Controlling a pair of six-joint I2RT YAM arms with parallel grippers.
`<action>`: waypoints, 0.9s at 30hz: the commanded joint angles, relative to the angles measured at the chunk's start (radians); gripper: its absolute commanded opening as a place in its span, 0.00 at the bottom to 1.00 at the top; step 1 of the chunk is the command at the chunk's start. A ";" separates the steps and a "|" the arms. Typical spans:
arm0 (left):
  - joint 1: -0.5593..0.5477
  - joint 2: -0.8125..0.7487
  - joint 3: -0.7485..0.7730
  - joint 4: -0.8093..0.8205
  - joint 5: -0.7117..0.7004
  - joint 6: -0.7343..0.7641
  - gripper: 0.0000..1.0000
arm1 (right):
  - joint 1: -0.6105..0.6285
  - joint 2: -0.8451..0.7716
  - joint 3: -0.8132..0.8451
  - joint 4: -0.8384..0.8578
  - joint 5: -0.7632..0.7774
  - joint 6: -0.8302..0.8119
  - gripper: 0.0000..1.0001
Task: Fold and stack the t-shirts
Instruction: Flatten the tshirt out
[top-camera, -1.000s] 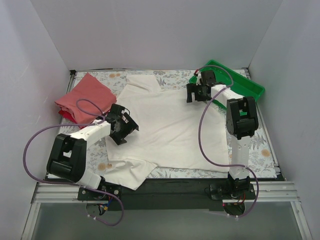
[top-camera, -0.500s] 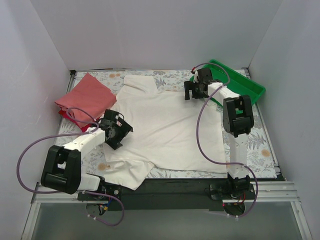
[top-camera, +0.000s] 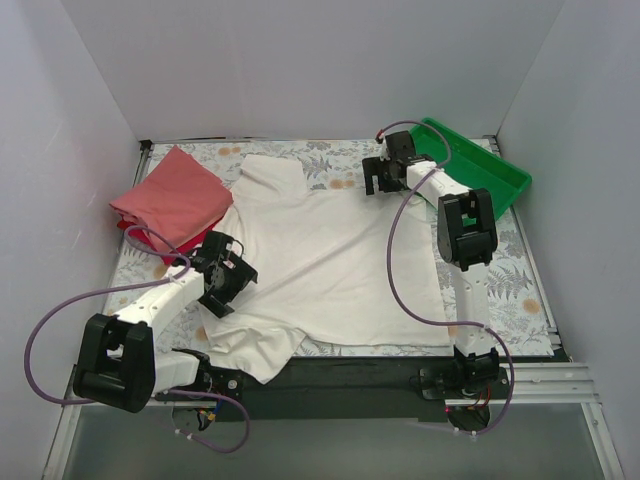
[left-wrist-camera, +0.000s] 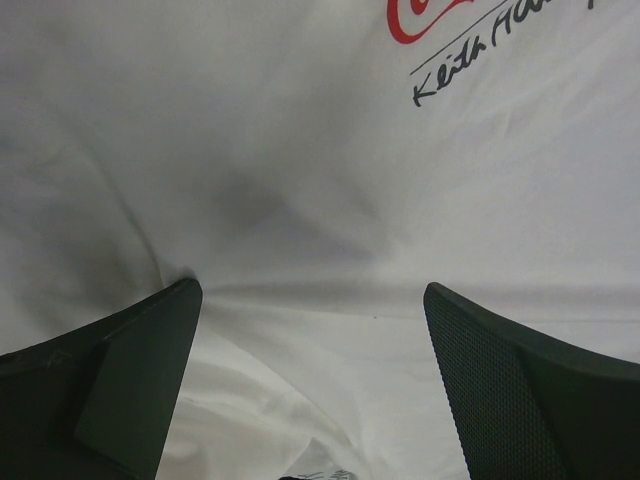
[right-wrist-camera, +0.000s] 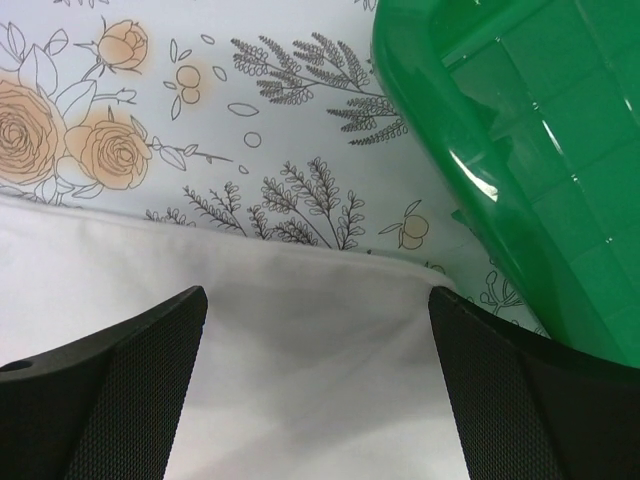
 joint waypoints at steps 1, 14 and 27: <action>0.005 -0.005 0.028 -0.090 -0.057 0.038 0.94 | -0.054 0.030 0.079 0.096 0.178 -0.059 0.98; 0.005 -0.021 0.148 -0.041 -0.035 0.101 0.94 | -0.002 -0.171 -0.003 0.116 0.138 -0.142 0.98; 0.007 0.278 0.341 0.128 -0.045 0.193 0.95 | 0.024 -0.536 -0.638 0.095 0.051 0.133 0.98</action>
